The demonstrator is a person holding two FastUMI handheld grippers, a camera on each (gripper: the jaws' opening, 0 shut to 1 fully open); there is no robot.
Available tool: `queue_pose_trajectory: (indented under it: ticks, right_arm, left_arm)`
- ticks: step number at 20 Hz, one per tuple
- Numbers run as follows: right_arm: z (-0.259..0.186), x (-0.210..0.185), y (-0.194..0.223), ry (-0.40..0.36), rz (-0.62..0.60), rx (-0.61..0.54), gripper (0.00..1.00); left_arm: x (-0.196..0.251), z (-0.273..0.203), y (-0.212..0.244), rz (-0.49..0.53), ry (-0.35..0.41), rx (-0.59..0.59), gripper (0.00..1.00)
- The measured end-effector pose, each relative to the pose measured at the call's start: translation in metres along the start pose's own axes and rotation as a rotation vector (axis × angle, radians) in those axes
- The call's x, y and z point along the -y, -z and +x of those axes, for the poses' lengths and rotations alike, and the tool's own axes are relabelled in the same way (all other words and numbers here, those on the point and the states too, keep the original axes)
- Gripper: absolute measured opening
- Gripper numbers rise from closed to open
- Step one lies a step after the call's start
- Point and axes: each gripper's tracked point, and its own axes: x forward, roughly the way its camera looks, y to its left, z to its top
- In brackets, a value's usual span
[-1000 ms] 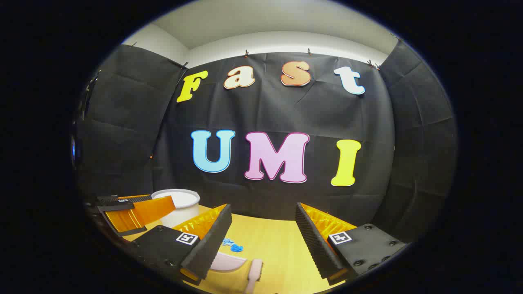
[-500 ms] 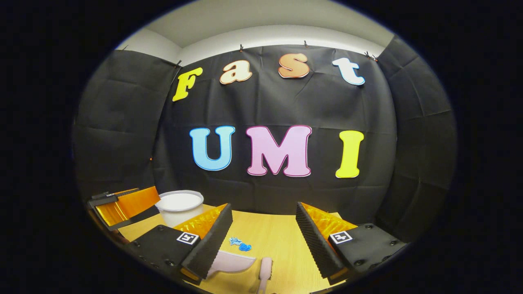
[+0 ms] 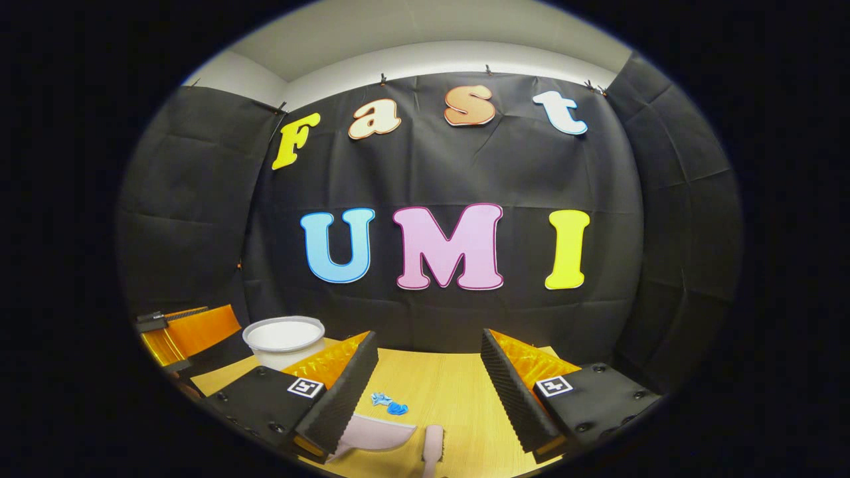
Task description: Pick up the small broom and dustpan from the desktop, sweep the trash into the dustpan with the broom, and then empty the trash into the garbage bin.
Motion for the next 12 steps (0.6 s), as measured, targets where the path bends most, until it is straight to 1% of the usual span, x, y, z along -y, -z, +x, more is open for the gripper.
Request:
queue_pose_trajectory:
  ticks: [1,2,4,5,6,7,8,9,10,12]
  right_arm:
    - [0.001,-0.004,0.005,-0.006,0.0,-0.009,1.0]
    - [0.003,-0.008,0.006,-0.013,-0.003,-0.014,0.95]
    - [0.003,-0.014,0.011,-0.027,-0.013,-0.03,0.95]
    - [0.002,-0.018,0.011,-0.032,-0.021,-0.031,1.0]
    - [0.001,-0.019,0.011,-0.032,-0.033,-0.028,1.0]
    - [0.0,-0.018,0.012,-0.029,-0.044,-0.03,1.0]
    - [0.0,-0.015,0.014,-0.023,-0.048,-0.035,0.95]
    - [-0.001,-0.013,0.018,-0.017,-0.046,-0.046,0.95]
    - [-0.002,-0.011,0.023,-0.012,-0.043,-0.063,1.0]
    - [-0.003,-0.002,0.032,0.012,-0.038,-0.096,1.0]
  left_arm:
    - [-0.001,0.0,-0.001,0.004,-0.001,0.0,0.82]
    - [-0.001,0.002,0.0,0.001,0.003,-0.004,0.82]
    - [-0.002,0.001,0.003,-0.02,0.011,-0.012,0.81]
    - [-0.002,0.001,0.004,-0.035,0.016,-0.012,0.81]
    - [-0.001,0.003,0.005,-0.049,0.025,-0.016,0.81]
    - [0.0,0.007,0.012,-0.057,0.035,-0.028,0.81]
    - [0.001,0.009,0.018,-0.057,0.042,-0.046,0.81]
    - [0.0,0.012,0.022,-0.056,0.046,-0.063,0.81]
    - [0.0,0.013,0.026,-0.058,0.053,-0.075,0.81]
    - [0.003,0.018,0.04,-0.067,0.069,-0.122,0.82]
